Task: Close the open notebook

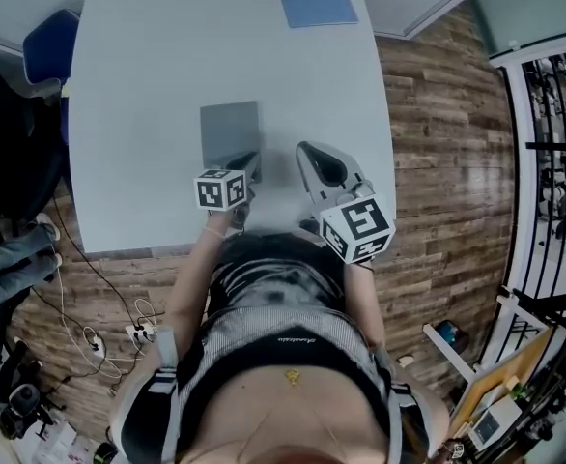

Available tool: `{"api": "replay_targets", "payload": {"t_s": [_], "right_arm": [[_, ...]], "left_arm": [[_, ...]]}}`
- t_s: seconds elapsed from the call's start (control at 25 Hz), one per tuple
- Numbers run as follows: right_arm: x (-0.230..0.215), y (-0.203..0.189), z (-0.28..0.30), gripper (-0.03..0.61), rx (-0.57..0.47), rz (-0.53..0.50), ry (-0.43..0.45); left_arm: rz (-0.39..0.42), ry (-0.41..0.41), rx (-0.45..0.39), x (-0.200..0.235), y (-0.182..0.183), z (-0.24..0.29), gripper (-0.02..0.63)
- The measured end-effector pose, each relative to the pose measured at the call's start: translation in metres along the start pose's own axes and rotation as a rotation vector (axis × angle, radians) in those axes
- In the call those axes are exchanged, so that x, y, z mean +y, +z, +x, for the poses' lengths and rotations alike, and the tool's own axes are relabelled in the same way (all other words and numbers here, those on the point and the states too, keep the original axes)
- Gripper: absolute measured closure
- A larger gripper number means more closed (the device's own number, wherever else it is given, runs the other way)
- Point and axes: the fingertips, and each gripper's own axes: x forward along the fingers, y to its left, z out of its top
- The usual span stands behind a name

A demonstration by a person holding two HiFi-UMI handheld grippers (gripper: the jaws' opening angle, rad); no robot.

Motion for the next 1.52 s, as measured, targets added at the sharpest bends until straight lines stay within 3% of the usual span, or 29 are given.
{"api": "replay_targets", "payload": {"t_s": [0.28,0.64,1.2,1.52], "right_arm": [[0.013,0.002,0.019,0.562,-0.003,-0.014,0.057],[0.040,-0.008,0.046,0.555,0.055,-0.079,0.153],[0.062,-0.012,0.054,0.555,0.064,-0.161,0.209],[0.061,-0.009,0.045,0.566,0.047,-0.152,0.213]], "left_arm": [[0.020,0.019,-0.091,0.004,0.025,-0.029,0.592],[0.139,0.028,-0.188,-0.009,0.055,-0.067,0.592],[0.293,0.035,-0.395,-0.061,0.100,-0.129,0.598],[0.387,0.044,-0.477,-0.092,0.115,-0.149,0.598]]}}
